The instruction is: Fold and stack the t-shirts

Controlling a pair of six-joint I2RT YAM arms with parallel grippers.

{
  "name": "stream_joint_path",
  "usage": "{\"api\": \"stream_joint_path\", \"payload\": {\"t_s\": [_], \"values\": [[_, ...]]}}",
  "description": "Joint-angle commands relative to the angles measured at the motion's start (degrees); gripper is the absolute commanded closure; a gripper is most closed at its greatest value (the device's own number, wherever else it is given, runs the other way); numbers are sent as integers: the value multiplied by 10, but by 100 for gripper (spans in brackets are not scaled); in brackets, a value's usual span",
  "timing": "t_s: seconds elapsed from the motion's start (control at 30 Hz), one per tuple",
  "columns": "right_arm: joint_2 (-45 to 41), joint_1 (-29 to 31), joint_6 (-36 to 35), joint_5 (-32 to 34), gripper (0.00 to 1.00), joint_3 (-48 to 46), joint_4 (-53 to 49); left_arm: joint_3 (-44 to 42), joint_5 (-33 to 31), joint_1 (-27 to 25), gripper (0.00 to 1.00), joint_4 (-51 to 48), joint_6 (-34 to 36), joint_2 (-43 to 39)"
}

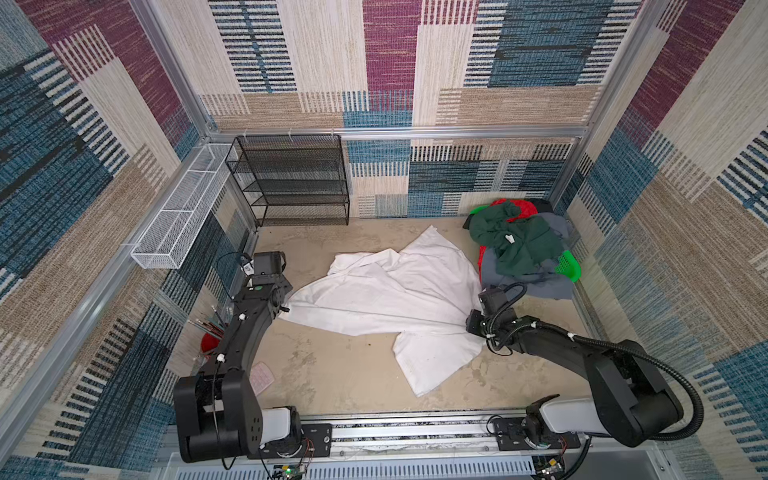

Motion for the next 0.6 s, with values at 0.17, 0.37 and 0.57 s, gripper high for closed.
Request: {"api": "stream_joint_path", "payload": {"t_s": [0.17,0.37,0.57], "values": [[-8,-1,-9,-8,54,10,-28,9,102,-73,41,89,60,32],[-17,-1,-6,-19,54,4,-17,88,174,-169,41,125,123,179],[-15,-1,-13,-18,55,4,-21,251,205,-212,43,35,149,352]]}}
